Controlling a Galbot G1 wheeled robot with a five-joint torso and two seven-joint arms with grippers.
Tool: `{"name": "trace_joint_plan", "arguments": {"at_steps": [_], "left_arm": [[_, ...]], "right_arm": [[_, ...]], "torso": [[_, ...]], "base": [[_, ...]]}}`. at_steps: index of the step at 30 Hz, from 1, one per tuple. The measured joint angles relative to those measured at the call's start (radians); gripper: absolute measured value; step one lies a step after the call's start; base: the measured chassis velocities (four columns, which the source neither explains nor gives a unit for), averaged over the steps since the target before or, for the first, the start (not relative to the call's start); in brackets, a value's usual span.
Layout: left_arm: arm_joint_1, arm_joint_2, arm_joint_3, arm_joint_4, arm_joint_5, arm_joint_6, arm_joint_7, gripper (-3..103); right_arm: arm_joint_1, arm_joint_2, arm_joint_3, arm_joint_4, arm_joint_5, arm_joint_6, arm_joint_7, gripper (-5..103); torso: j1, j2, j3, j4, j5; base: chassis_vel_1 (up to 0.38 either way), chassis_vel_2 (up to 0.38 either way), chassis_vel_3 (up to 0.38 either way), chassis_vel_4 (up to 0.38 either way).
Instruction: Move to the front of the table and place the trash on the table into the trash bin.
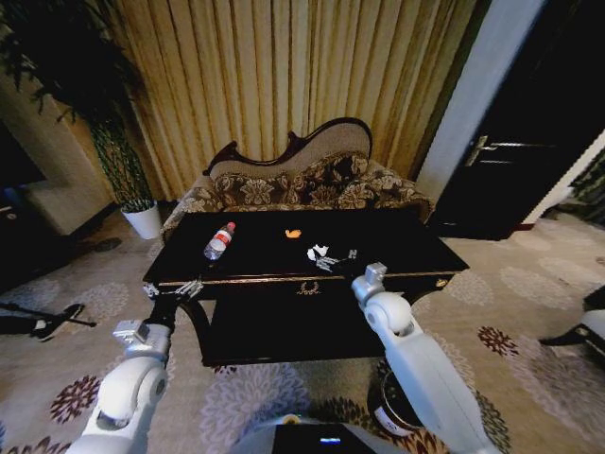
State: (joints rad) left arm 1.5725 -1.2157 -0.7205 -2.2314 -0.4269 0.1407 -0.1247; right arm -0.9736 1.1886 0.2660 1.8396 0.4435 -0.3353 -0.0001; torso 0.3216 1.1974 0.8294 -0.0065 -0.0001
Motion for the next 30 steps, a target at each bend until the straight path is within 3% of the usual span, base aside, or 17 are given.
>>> {"name": "trace_joint_plan", "arguments": {"at_steps": [20, 24, 27, 30], "left_arm": [[0.001, 0.002, 0.0, 0.004, 0.0, -0.002, 0.0, 100], [0.001, 0.002, -0.002, 0.005, 0.0, -0.005, 0.0, 100], [0.002, 0.003, -0.006, 0.008, 0.0, -0.014, 0.001, 100], [0.003, 0.002, -0.008, 0.011, 0.0, -0.02, 0.001, 100]], "right_arm": [[0.033, -0.004, -0.04, -0.089, -0.013, 0.006, 0.0, 100], [0.04, -0.005, -0.044, -0.096, -0.019, 0.007, 0.0, 95], [0.039, -0.006, -0.044, -0.098, -0.027, 0.008, 0.0, 81], [0.035, -0.009, -0.044, -0.098, -0.03, 0.01, 0.0, 76]], "torso": [[0.0, 0.0, 0.0, -0.0001, 0.0], [0.0, 0.0, 0.0, 0.0, 0.0], [0.0, 0.0, 0.0, -0.0001, 0.0], [0.0, 0.0, 0.0, -0.0001, 0.0]], "base": [[0.0, 0.0, 0.0, 0.0], [0.0, 0.0, 0.0, 0.0], [0.0, 0.0, 0.0, 0.0], [0.0, 0.0, 0.0, 0.0]]}}
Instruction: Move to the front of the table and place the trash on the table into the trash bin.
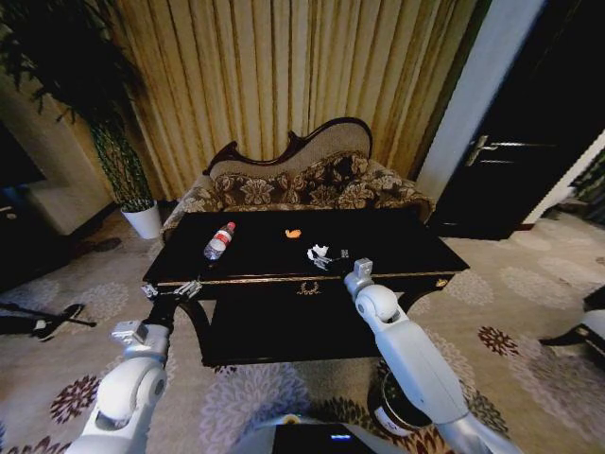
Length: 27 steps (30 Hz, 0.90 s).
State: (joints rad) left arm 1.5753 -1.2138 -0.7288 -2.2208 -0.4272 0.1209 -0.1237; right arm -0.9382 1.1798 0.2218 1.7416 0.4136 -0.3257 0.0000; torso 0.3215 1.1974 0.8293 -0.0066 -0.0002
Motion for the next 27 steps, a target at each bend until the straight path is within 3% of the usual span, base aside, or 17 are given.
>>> {"name": "trace_joint_plan", "arguments": {"at_steps": [3, 12, 16, 21, 27], "left_arm": [[0.001, -0.002, 0.0, 0.002, 0.001, -0.003, 0.001, 100], [-0.003, 0.0, 0.001, 0.002, 0.001, -0.004, 0.001, 100], [-0.003, 0.0, 0.001, 0.002, 0.001, -0.004, 0.001, 100], [-0.004, -0.002, 0.003, 0.001, 0.002, -0.004, 0.001, 100], [-0.004, -0.002, 0.003, -0.001, 0.002, -0.005, 0.001, 100]], "right_arm": [[-0.005, -0.001, 0.002, 0.0, -0.002, 0.003, 0.0, 62], [-0.023, -0.001, 0.01, 0.0, -0.014, 0.022, 0.0, 58], [-0.024, -0.001, 0.013, 0.0, -0.016, 0.025, 0.0, 50], [-0.027, 0.001, 0.017, -0.002, -0.019, 0.032, 0.0, 28], [-0.035, 0.002, 0.024, -0.002, -0.023, 0.042, 0.0, 13]], "torso": [[0.0, 0.0, 0.0, 0.0001, 0.0], [0.0, 0.0, 0.0, 0.0, 0.0001], [0.0, 0.0, 0.0, 0.0, 0.0], [0.0, 0.0, 0.0, 0.0, 0.0], [0.0, 0.0, 0.0, 0.0, 0.0]], "base": [[0.0, 0.0, 0.0, 0.0], [0.0, 0.0, 0.0, 0.0], [0.0, 0.0, 0.0, 0.0], [0.0, 0.0, 0.0, 0.0], [0.0, 0.0, 0.0, 0.0]]}}
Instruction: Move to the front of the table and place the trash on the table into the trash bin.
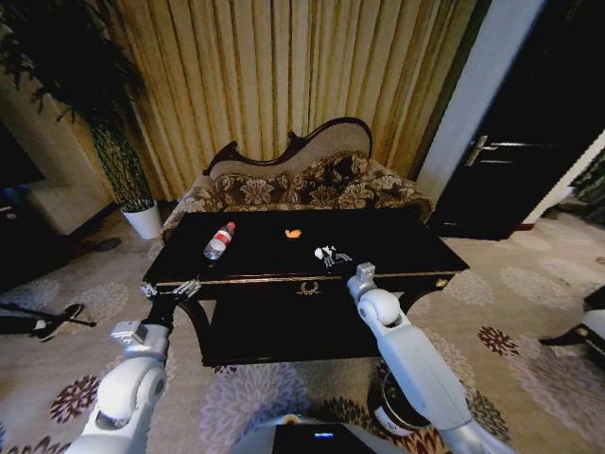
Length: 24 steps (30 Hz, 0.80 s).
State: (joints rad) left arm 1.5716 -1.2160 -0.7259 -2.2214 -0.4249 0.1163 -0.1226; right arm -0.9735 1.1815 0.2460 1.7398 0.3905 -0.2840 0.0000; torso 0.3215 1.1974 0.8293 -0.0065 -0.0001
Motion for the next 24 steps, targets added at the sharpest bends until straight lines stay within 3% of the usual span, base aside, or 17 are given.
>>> {"name": "trace_joint_plan", "arguments": {"at_steps": [3, 12, 24], "left_arm": [[0.0, 0.0, 0.001, 0.0, 0.0, 0.0, 0.0, 100], [0.0, -0.004, 0.004, 0.0, 0.002, -0.003, 0.0, 100], [0.004, -0.005, -0.008, 0.001, 0.0, -0.019, -0.001, 100]], "right_arm": [[-0.007, 0.001, 0.009, 0.003, -0.001, 0.003, 0.0, 1], [-0.034, 0.011, 0.05, 0.043, -0.008, 0.026, 0.0, 0], [-0.028, -0.007, 0.184, 0.145, 0.062, 0.025, 0.0, 0]], "torso": [[0.0, 0.0, 0.0, 0.0, 0.0], [0.0, 0.0, 0.0, 0.0, 0.0001], [0.0, 0.0, 0.0, 0.0, 0.0001]], "base": [[0.0, 0.0, 0.0, 0.0], [0.0, 0.0, 0.0, 0.0], [0.0, 0.0, 0.0, 0.0]]}}
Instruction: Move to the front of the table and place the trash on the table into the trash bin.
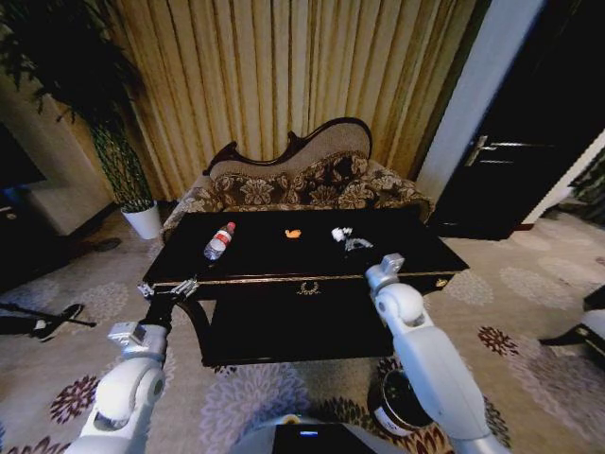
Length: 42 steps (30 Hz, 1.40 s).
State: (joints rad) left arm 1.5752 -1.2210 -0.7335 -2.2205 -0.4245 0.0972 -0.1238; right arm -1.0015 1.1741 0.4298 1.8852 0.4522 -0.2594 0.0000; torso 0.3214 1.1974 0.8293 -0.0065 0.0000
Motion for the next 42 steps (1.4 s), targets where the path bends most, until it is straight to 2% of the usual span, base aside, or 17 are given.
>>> {"name": "trace_joint_plan", "arguments": {"at_steps": [19, 42], "left_arm": [[0.005, -0.001, -0.002, 0.0, -0.001, 0.0, 0.0, 100], [0.005, -0.002, -0.001, 0.0, -0.001, 0.001, 0.0, 100]], "right_arm": [[-0.093, -0.008, 0.056, 0.052, -0.012, -0.005, 0.0, 0], [-0.111, -0.002, 0.052, 0.051, -0.024, 0.004, 0.0, 0]], "torso": [[0.0, 0.0, 0.0, 0.0, -0.0002], [-0.001, 0.0, 0.0, 0.0, -0.0001]], "base": [[0.023, -0.021, -0.023, 0.022], [0.196, -0.191, -0.182, 0.189]]}}
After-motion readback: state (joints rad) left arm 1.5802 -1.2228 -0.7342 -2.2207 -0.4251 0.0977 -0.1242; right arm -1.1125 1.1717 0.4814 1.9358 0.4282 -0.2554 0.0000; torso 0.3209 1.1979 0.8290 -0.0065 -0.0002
